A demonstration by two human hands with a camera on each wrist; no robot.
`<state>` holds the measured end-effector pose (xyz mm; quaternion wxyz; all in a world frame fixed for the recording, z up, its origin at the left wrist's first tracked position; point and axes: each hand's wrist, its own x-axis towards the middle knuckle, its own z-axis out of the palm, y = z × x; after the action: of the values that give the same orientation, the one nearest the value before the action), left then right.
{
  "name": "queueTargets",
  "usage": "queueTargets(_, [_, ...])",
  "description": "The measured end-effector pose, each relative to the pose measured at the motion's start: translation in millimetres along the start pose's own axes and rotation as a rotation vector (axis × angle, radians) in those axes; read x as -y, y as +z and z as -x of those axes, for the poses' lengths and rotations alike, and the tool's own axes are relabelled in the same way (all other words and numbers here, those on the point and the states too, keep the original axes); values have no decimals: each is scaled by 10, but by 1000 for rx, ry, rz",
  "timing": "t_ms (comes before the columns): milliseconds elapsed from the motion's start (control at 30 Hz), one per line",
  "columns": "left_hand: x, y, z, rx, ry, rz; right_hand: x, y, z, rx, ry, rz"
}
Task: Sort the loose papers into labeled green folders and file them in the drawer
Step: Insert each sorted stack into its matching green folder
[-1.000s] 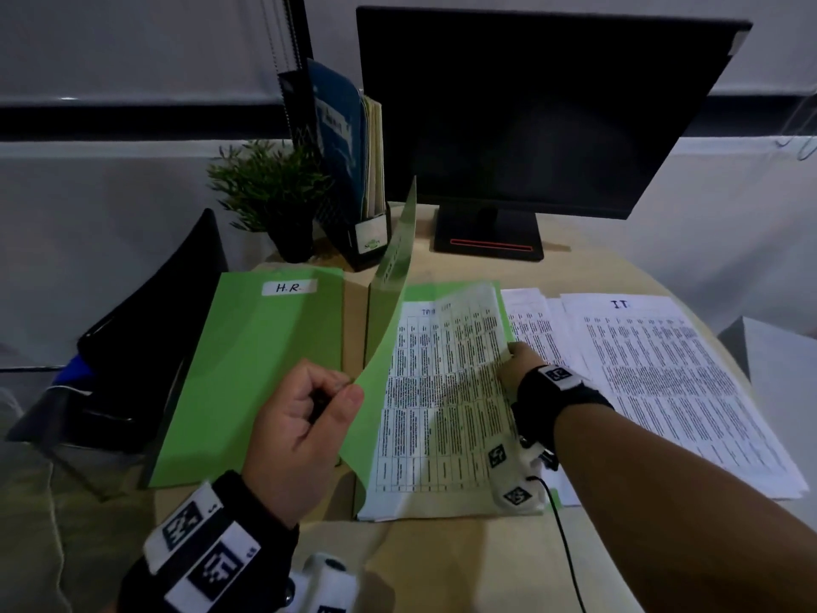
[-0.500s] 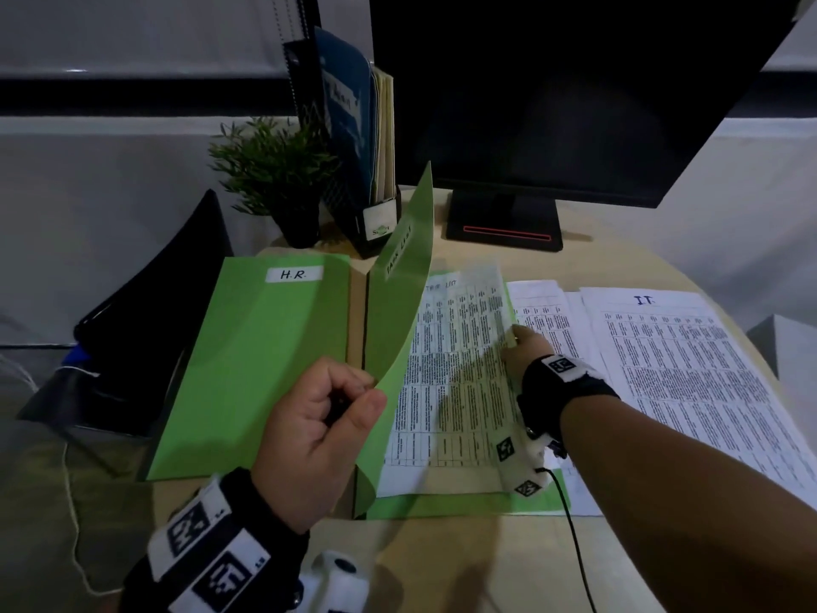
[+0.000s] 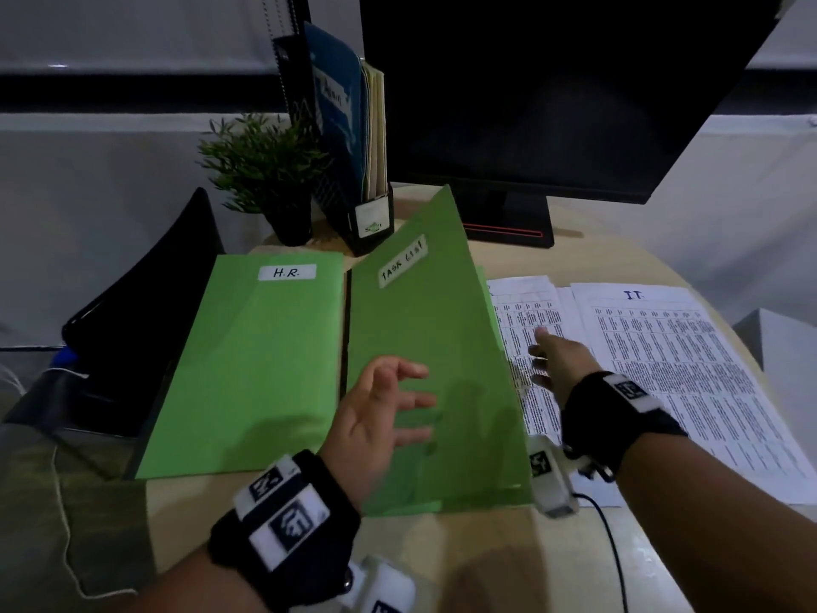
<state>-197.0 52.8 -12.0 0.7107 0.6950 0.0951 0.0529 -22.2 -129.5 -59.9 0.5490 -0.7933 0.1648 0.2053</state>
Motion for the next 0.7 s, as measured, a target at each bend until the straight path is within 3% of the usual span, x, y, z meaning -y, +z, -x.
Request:
queueTargets(67, [61, -11, -91, -32, -178, -163, -109, -161, 130, 13, -69, 145])
queueTargets(100, [114, -49, -140, -7, -224, -433, -185, -233, 211, 30, -104, 206])
queueTargets(167, [314, -141, -218, 149, -347, -885, -332, -304, 296, 22, -220, 376])
queueTargets(267, [625, -203, -226, 360, -414, -1246, -450, -204, 422, 87, -460, 805])
queueTargets(400, [713, -238, -188, 372, -397, -1258, -512, 188, 613, 292, -583, 1170])
queueTargets(500, [680, -440, -240, 213, -382, -1209, -642, 403, 719, 351, -500, 1319])
queueTargets(600, [653, -812, -362, 56, -433, -1305, -761, 489, 762, 354, -451, 1332])
queueTargets(700, [597, -1053, -423, 135, -513, -1369, -733, 508, 751, 365, -428, 1363])
